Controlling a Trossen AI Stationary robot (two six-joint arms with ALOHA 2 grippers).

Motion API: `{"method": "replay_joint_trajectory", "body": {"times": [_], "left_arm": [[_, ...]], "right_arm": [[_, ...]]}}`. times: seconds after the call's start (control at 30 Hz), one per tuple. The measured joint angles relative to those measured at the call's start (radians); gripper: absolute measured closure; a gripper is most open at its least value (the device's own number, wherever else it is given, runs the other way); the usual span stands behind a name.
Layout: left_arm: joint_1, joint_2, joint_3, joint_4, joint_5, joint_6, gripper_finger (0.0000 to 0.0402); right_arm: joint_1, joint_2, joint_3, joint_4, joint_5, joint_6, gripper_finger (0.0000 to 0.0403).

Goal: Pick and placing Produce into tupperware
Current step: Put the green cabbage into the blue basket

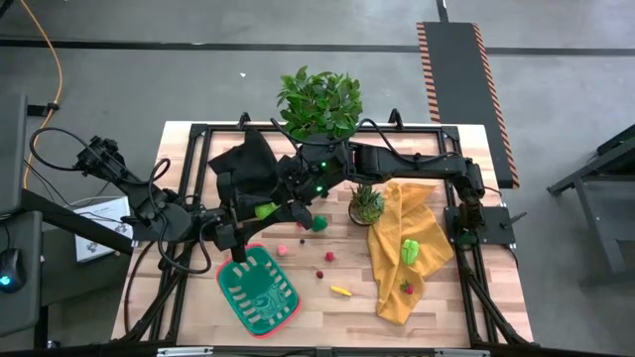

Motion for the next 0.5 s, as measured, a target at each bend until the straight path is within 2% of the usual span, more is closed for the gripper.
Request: {"method": "replay_joint_trajectory", "body": {"times": [0.5], "left_arm": [[0.0,0.0,0.0,0.0,0.0,-0.001,0.0209]], "right_arm": [[0.0,0.0,0.0,0.0,0.002,0.004,0.0171]]}}
